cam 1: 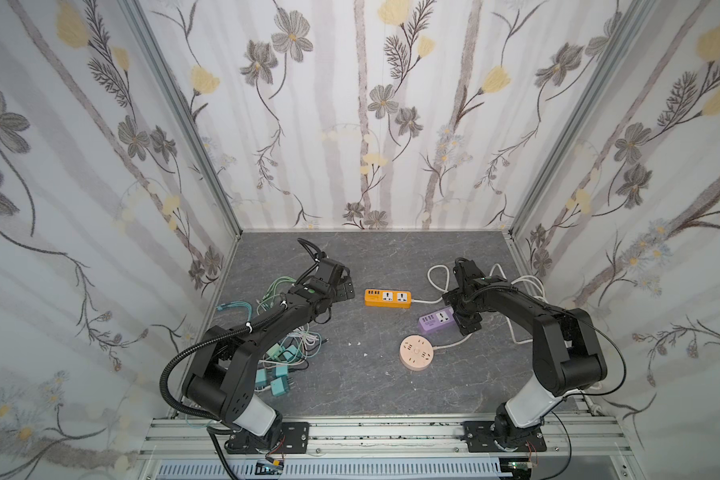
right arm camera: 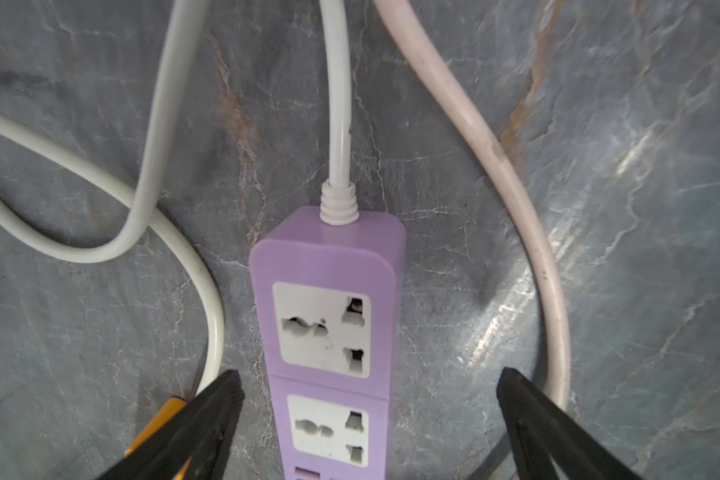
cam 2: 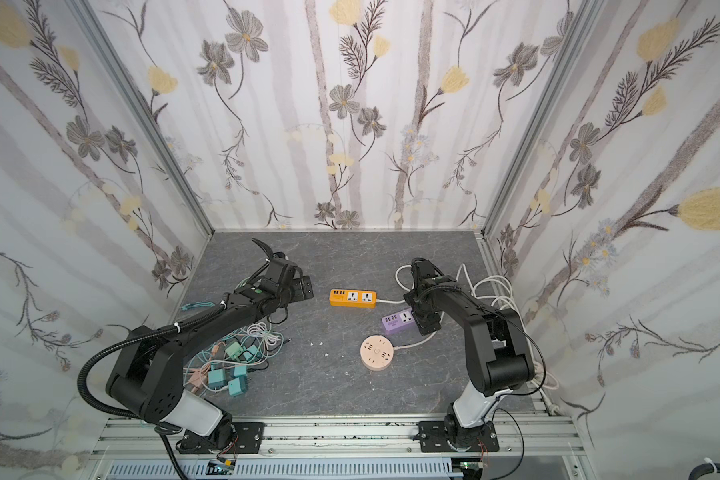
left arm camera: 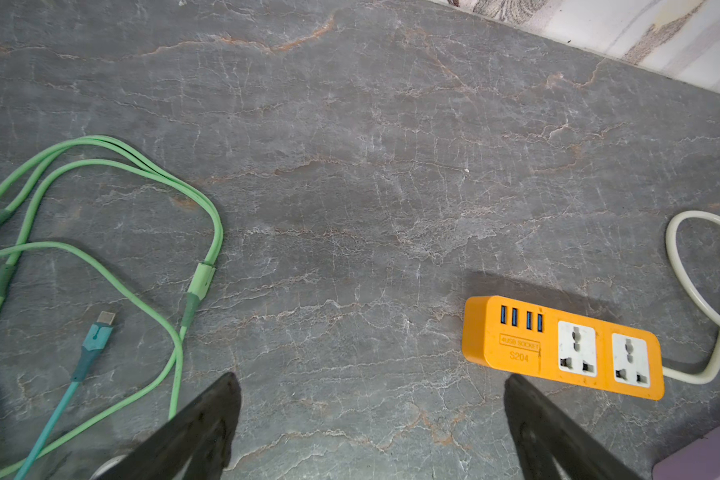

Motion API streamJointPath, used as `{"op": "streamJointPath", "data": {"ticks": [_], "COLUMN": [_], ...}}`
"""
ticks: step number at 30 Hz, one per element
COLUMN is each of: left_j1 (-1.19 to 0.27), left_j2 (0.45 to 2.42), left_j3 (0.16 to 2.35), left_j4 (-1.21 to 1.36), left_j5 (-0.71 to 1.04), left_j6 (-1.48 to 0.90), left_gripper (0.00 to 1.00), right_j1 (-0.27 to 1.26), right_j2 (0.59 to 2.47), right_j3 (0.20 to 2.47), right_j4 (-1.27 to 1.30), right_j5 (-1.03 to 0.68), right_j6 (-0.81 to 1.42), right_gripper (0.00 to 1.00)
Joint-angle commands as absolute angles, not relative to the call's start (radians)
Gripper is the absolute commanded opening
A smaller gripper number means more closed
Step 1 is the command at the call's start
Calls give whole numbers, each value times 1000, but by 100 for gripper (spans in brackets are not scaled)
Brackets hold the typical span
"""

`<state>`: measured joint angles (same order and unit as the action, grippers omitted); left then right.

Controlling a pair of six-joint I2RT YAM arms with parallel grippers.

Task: Insert the plug
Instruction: 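Move the right gripper onto the purple power strip and grasp it, then carry the purple power strip toward the center beside the pink socket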

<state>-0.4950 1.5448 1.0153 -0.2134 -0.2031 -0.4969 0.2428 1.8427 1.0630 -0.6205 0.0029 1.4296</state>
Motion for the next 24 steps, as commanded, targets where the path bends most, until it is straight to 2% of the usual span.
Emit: {"op": "streamJointPath", "data": {"ticks": [1, 9, 18, 20, 24], "left_j1": [-494, -494, -494, -494, -494], "left_j2": [1537, 1542, 1537, 1533, 1523], "left_j3": [1014, 1012, 994, 984, 967], "left_j4": [-215, -216, -204, -194, -190], "left_j5": [-237, -243, -251, -252, -259], "left_j6": [-480, -476, -476, -476, -470], "left_gripper": [100, 100, 100, 100, 100], "right_j1": [239, 231, 252, 275, 335], "right_j2": [1889, 1948, 1911, 1888, 1863], "right_j3": [1094, 1095, 1018, 1000, 983], "right_j4": [-587, -557, -530, -534, -541], "right_j5": [-9, -61, -124, -112, -112], "right_j6": [1482, 1515, 1622, 1660, 1755], "right_gripper": [96, 90, 63, 55, 45]}}
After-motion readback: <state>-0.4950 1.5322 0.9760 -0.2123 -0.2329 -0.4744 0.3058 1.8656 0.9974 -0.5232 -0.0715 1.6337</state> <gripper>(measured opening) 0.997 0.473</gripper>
